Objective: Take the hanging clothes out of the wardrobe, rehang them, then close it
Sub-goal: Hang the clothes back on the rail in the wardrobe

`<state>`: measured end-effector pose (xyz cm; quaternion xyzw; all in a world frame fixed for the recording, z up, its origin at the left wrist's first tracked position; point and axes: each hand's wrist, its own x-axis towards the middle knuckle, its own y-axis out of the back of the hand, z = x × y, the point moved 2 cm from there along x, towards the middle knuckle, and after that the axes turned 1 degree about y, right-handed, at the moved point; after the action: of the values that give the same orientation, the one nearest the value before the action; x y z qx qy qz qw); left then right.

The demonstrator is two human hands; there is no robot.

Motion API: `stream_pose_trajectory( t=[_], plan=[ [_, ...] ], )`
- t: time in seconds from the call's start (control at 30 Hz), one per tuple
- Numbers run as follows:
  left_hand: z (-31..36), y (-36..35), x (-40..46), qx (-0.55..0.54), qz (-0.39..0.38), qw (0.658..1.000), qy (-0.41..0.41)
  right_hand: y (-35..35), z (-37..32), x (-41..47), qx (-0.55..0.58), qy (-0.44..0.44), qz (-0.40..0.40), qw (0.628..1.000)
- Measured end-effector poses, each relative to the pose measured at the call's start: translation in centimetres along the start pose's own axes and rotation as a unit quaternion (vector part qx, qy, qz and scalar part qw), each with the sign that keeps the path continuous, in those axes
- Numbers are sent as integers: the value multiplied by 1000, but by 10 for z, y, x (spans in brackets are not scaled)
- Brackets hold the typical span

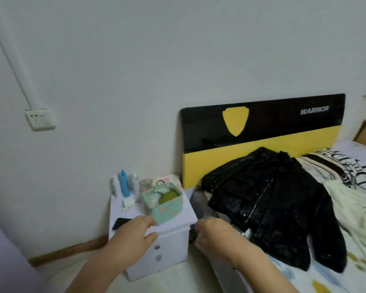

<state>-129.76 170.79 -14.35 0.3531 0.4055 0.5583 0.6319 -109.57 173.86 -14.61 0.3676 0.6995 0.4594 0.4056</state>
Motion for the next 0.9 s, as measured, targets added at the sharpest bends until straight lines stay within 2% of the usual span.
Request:
stream_pose_trajectory(
  t=[0.17, 0.37, 0.63, 0.9],
  plan=[
    [82, -37, 64, -19, -28, 998, -47, 30, 104, -11, 14, -66, 15, 998],
    [154, -68, 133, -22, -82, 993, -87, 49, 196, -9, 45, -127, 11, 991],
    [209, -89, 253, -14, -149, 979, -136, 68, 282, 42, 64, -197, 38, 978],
    [246, -94, 398, -8, -171, 964, -205, 97, 359, 117, 88, -301, 84, 946]
  ],
)
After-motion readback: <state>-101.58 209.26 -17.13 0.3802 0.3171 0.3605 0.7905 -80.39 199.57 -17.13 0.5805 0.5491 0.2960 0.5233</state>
